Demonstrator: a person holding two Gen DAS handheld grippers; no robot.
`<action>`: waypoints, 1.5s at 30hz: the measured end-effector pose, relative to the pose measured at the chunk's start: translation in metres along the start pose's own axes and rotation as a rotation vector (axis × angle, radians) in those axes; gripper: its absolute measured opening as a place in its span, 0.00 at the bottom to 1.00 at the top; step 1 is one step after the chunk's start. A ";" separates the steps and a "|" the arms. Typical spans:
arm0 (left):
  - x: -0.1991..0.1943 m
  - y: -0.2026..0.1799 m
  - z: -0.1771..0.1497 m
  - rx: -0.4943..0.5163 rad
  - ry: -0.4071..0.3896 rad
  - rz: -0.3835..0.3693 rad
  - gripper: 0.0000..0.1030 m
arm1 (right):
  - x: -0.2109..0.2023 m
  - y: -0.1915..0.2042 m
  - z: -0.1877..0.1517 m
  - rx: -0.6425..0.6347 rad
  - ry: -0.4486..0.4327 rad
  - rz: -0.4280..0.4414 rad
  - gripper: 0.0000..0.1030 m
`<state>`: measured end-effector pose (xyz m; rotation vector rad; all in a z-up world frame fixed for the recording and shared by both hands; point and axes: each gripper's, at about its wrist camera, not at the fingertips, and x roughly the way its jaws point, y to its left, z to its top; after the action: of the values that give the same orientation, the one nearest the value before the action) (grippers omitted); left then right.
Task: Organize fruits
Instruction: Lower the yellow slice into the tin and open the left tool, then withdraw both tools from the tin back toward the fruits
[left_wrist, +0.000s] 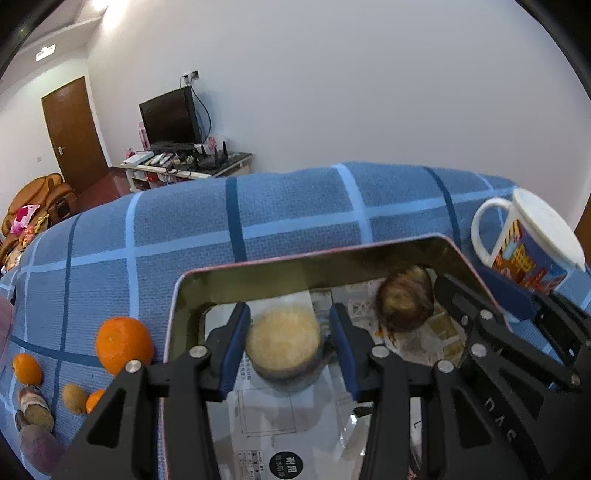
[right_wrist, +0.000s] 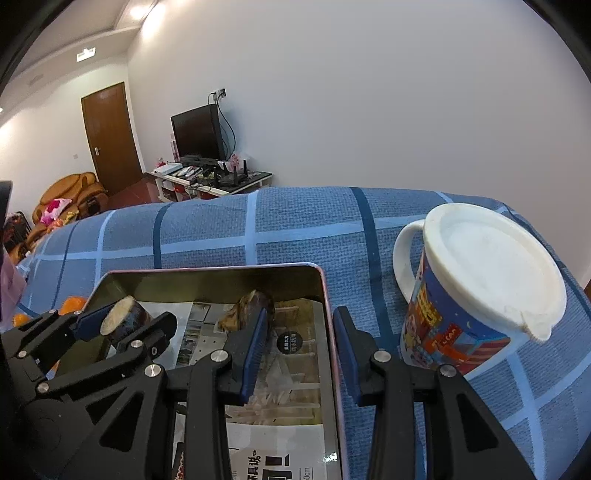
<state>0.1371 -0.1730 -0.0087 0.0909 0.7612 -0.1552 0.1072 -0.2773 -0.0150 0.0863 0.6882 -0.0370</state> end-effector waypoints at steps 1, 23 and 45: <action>-0.001 0.001 -0.001 -0.007 -0.004 0.003 0.54 | -0.001 -0.002 0.000 0.010 -0.004 0.007 0.39; -0.061 0.015 -0.025 -0.025 -0.294 0.102 1.00 | -0.043 -0.020 -0.003 0.140 -0.257 -0.032 0.64; -0.077 0.039 -0.047 -0.054 -0.309 0.134 1.00 | -0.062 -0.006 -0.023 0.128 -0.282 -0.020 0.71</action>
<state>0.0573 -0.1198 0.0118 0.0640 0.4493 -0.0197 0.0445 -0.2807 0.0061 0.1935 0.4047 -0.1107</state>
